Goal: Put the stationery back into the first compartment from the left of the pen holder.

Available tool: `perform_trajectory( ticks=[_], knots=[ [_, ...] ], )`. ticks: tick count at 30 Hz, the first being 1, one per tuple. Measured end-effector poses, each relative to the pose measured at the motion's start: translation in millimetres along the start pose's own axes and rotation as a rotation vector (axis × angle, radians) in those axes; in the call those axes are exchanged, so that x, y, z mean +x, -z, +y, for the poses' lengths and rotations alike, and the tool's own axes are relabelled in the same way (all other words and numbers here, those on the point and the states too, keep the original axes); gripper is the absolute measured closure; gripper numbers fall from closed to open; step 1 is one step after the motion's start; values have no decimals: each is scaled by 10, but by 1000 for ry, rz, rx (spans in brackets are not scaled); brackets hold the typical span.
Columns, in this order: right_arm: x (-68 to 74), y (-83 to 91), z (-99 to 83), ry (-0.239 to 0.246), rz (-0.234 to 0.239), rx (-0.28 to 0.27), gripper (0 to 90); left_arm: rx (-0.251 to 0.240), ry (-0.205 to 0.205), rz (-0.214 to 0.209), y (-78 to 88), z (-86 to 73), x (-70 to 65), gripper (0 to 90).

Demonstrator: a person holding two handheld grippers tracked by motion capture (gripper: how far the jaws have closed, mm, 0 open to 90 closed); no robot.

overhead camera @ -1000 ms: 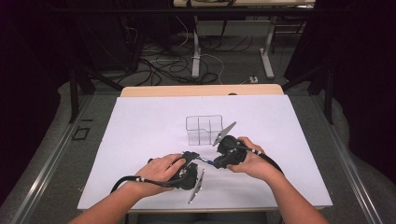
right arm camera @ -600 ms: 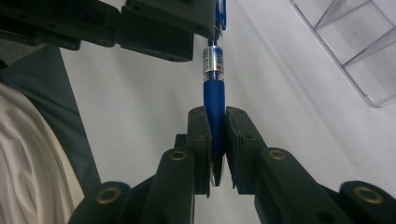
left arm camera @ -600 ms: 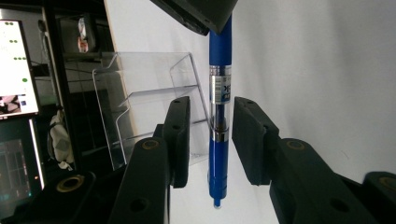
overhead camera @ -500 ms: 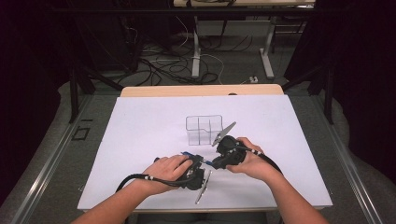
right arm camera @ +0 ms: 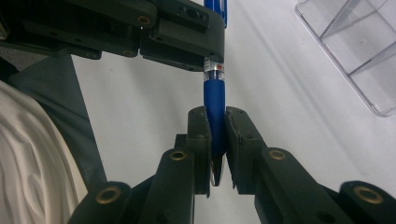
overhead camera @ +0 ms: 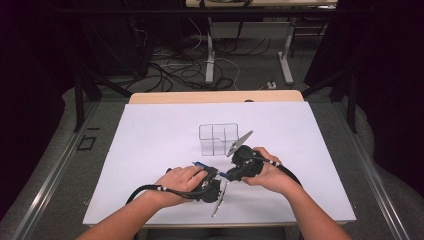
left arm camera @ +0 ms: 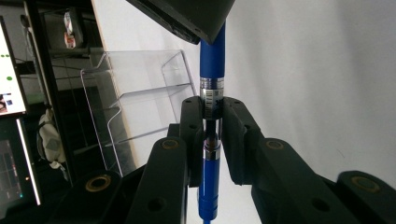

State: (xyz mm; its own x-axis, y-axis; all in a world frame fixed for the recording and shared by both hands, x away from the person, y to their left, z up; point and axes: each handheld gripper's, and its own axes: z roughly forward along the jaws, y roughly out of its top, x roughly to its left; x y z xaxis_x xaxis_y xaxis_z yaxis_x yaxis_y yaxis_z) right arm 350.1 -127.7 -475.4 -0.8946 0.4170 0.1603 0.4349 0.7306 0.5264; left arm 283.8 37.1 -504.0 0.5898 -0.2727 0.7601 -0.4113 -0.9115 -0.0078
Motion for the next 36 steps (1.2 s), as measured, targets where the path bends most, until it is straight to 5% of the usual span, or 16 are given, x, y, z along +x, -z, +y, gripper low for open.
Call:
perform_trajectory(
  ticks=[7, 10, 13, 14, 19, 20, 21, 23, 28, 29, 30, 31, 32, 34, 35, 36],
  knots=[
    [4, 36, 20, 17, -18, -42, 790, 15, 25, 6, 25, -43, 76, 792],
    [11, 49, 27, 37, -36, -50, 724, 18, 28, 21, 36, -60, 104, 792],
    [-7, 85, 16, 74, -58, -96, 562, 24, 39, 17, 43, -98, 167, 792],
    [-17, 90, 10, 87, -59, -102, 540, 5, 89, 12, 33, -120, 159, 792],
    [-80, 119, -14, 88, -81, -137, 411, 6, 115, 33, 52, -239, 324, 792],
    [-95, 128, -19, 85, -88, -144, 408, -5, 183, 34, 78, -317, 416, 792],
    [-107, 136, -27, 88, -97, -156, 407, -5, 183, 34, 78, -317, 416, 792],
    [-127, 145, -31, 92, -97, -166, 398, -33, 277, 40, 104, -409, 513, 792],
    [-206, 203, -64, -6, -124, -204, 359, -120, 495, 36, 149, -627, 752, 792],
    [-208, 214, -65, -23, -117, -197, 344, -161, 583, 31, 164, -704, 850, 792],
    [-211, 212, -66, -37, -135, -207, 324, -161, 583, 31, 164, -704, 850, 792],
    [-214, 212, -66, -37, -142, -214, 307, -201, 666, 27, 155, -772, 940, 792],
    [-221, 210, -65, -32, -149, -215, 293, -201, 666, 27, 155, -772, 940, 792],
    [-217, 212, -61, -40, -156, -205, 283, -247, 755, 15, 126, -830, 1018, 792],
    [-217, 211, -61, -38, -158, -206, 272, -303, 858, 1, 79, -875, 1084, 792],
    [-220, 211, -60, -38, -161, -207, 264, -303, 858, 1, 79, -875, 1084, 792]
  ],
)
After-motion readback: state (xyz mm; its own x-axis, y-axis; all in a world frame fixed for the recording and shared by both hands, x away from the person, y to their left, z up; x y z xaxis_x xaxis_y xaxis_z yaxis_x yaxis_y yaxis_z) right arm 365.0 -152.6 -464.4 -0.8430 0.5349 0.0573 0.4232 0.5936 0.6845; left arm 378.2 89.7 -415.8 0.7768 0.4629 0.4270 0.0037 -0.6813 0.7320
